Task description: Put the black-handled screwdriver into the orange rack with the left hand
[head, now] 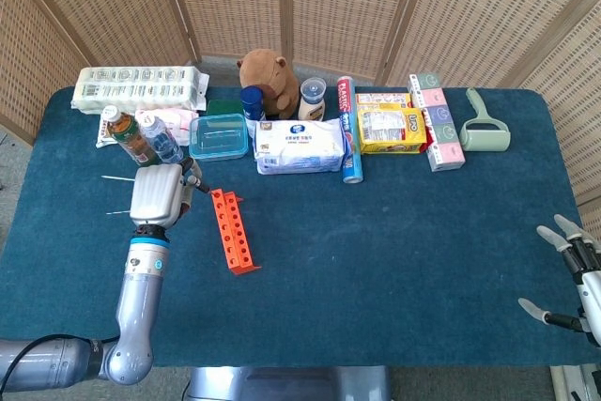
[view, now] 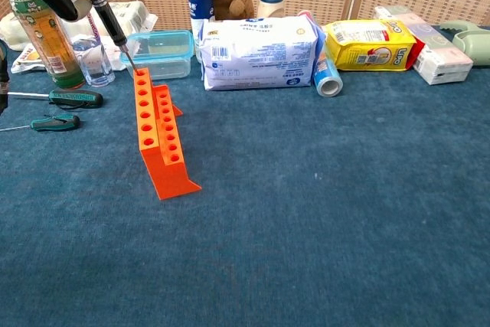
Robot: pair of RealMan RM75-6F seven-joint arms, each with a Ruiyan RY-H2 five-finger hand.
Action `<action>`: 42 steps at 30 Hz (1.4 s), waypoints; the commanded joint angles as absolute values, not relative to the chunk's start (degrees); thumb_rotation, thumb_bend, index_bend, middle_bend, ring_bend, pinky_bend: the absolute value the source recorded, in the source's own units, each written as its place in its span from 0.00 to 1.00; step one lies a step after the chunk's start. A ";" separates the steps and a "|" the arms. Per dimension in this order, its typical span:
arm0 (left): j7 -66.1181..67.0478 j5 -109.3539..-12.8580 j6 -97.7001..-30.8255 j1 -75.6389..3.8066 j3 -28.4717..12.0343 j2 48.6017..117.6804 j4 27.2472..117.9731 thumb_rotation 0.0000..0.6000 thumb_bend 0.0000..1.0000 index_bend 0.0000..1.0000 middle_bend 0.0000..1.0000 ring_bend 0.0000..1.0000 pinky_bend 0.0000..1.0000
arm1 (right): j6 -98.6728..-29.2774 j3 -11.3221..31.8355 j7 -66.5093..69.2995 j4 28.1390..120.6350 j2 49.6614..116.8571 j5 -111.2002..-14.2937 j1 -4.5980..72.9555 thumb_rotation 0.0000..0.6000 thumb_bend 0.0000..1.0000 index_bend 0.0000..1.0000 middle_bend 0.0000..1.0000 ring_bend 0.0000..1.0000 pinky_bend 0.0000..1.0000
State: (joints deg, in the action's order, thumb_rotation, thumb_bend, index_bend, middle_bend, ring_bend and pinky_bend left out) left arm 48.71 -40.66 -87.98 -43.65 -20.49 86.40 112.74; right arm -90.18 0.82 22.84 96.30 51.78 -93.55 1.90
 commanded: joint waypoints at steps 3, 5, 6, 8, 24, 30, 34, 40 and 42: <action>49.25 -39.27 -87.95 -44.21 -21.08 86.91 112.21 1.00 0.48 0.50 1.00 1.00 1.00 | -90.17 0.85 22.80 96.28 51.79 -93.50 1.91 1.00 0.03 0.13 0.01 0.00 0.00; 49.50 -38.91 -88.05 -44.44 -21.28 87.06 112.13 1.00 0.48 0.50 1.00 1.00 1.00 | -90.13 0.86 22.89 96.29 51.77 -93.46 1.93 1.00 0.03 0.13 0.01 0.00 0.00; 49.59 -38.80 -88.12 -44.54 -21.35 87.12 112.12 1.00 0.48 0.50 1.00 1.00 1.00 | -90.11 0.88 22.92 96.28 51.76 -93.43 1.94 1.00 0.03 0.13 0.01 0.00 0.00; 49.85 -38.60 -88.29 -44.73 -21.42 87.23 112.08 1.00 0.48 0.50 1.00 1.00 1.00 | -90.09 0.89 22.95 96.26 51.75 -93.40 1.95 1.00 0.03 0.13 0.01 0.00 0.00; 51.82 -35.17 -88.72 -46.41 -21.84 89.60 109.59 1.00 0.48 0.50 1.00 1.00 1.00 | -89.89 0.86 23.06 96.22 51.70 -93.40 2.03 1.00 0.03 0.13 0.01 0.00 0.00; 52.09 -34.32 -88.63 -46.81 -21.72 90.37 108.51 1.00 0.48 0.50 1.00 1.00 1.00 | -89.76 0.90 23.34 96.18 51.61 -93.29 2.10 1.00 0.03 0.13 0.01 0.00 0.00; 51.84 -34.70 -88.57 -46.83 -21.36 90.62 107.89 1.00 0.48 0.50 1.00 1.00 1.00 | -89.90 0.90 23.60 96.16 51.52 -93.33 2.05 1.00 0.03 0.13 0.01 0.00 0.00; 51.67 -34.74 -88.19 -46.96 -21.06 91.01 107.29 1.00 0.48 0.50 1.00 1.00 1.00 | -89.74 0.97 23.83 96.08 51.48 -93.17 2.13 1.00 0.03 0.13 0.01 0.00 0.00; 51.58 -34.72 -88.14 -47.01 -21.11 91.15 107.09 1.00 0.48 0.50 1.00 1.00 1.00 | -89.71 0.95 23.85 96.09 51.48 -93.18 2.14 1.00 0.03 0.13 0.01 0.00 0.00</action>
State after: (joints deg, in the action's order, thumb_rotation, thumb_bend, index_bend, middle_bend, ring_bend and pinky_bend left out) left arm 51.60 -34.73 -88.15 -47.00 -21.09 91.12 107.11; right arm -89.71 0.95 23.86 96.09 51.48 -93.18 2.14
